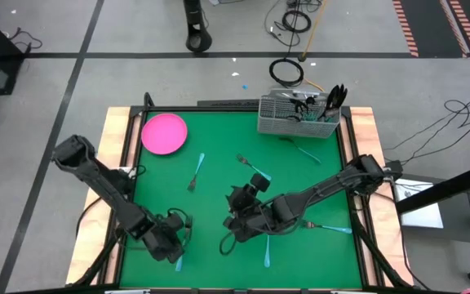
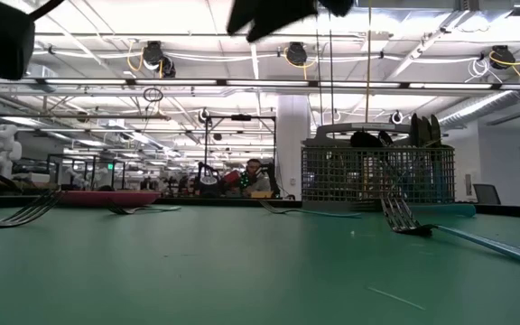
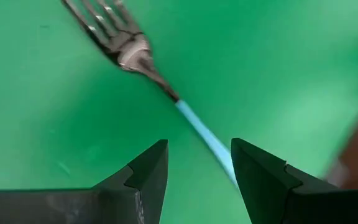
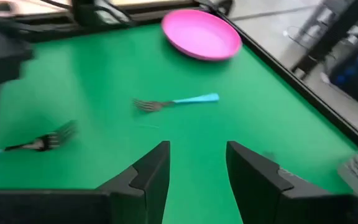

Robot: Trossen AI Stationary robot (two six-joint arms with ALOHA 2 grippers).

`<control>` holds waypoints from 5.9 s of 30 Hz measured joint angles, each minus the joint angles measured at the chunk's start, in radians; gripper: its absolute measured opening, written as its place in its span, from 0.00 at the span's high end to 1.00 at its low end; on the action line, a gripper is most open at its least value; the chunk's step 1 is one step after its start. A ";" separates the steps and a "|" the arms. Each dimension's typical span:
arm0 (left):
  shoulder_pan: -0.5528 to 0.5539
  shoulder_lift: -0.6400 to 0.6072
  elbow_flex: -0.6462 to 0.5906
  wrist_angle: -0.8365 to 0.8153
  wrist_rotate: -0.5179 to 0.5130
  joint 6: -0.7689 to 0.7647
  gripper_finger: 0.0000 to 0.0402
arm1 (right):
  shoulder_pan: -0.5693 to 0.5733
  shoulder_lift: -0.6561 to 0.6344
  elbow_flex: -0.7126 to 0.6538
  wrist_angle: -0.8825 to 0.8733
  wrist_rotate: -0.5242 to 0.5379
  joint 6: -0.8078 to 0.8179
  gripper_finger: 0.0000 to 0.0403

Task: Sort silverware
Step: Put the blue fork into the gray silverware basket

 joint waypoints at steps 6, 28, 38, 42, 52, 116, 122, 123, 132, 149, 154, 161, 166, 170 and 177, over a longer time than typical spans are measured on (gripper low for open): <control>0.003 0.096 0.047 -0.040 -0.066 0.020 0.56 | -0.013 -0.073 -0.161 0.166 -0.005 0.006 0.64; 0.041 0.192 0.079 -0.133 -0.086 0.160 0.69 | -0.033 -0.338 -0.662 0.933 -0.241 -0.119 0.64; 0.060 0.183 0.077 -0.145 -0.071 0.270 0.97 | -0.029 -0.338 -0.662 0.938 -0.240 -0.110 0.64; 0.073 0.148 0.074 -0.151 -0.083 0.299 0.97 | -0.030 -0.338 -0.661 0.924 -0.239 -0.116 0.64; 0.101 -0.109 0.144 -0.183 -0.342 0.480 0.97 | -0.018 -0.333 -0.661 0.901 -0.240 -0.169 0.64; 0.183 -0.077 -0.015 0.857 -0.775 1.415 0.97 | -0.018 0.011 -0.600 1.881 -0.075 -0.656 0.80; 0.195 -0.073 -0.015 0.863 -0.773 1.424 0.96 | -0.011 0.011 -0.599 1.879 -0.041 -0.671 0.98; 0.196 -0.073 -0.015 0.863 -0.771 1.424 0.95 | -0.010 0.011 -0.599 1.878 -0.042 -0.670 0.98; 0.206 -0.078 -0.015 0.850 -0.722 1.505 0.71 | -0.011 0.006 -0.601 1.876 0.026 -0.697 1.00; 0.212 -0.420 -0.159 0.549 -0.786 1.415 0.52 | -0.179 -0.373 -0.601 1.292 0.009 -0.659 1.00; 0.256 -0.618 -0.408 0.798 -0.784 1.445 0.52 | -0.356 -0.482 -0.601 1.000 -0.055 -0.515 1.00; 0.408 -0.788 -0.643 1.195 -0.466 1.591 0.52 | -0.627 -0.509 -0.601 0.977 -0.197 -0.516 1.00; 0.507 -0.828 -0.657 1.202 -0.363 1.610 0.52 | -0.824 -0.501 -0.601 0.934 -0.314 -0.463 1.00; 0.554 -0.834 -0.641 1.169 -0.291 1.625 0.52 | -0.940 -0.501 -0.601 0.873 -0.382 -0.430 1.00; 0.585 -0.833 -0.639 1.080 -0.250 1.578 0.52 | -1.028 -0.501 -0.601 0.737 -0.438 -0.424 1.00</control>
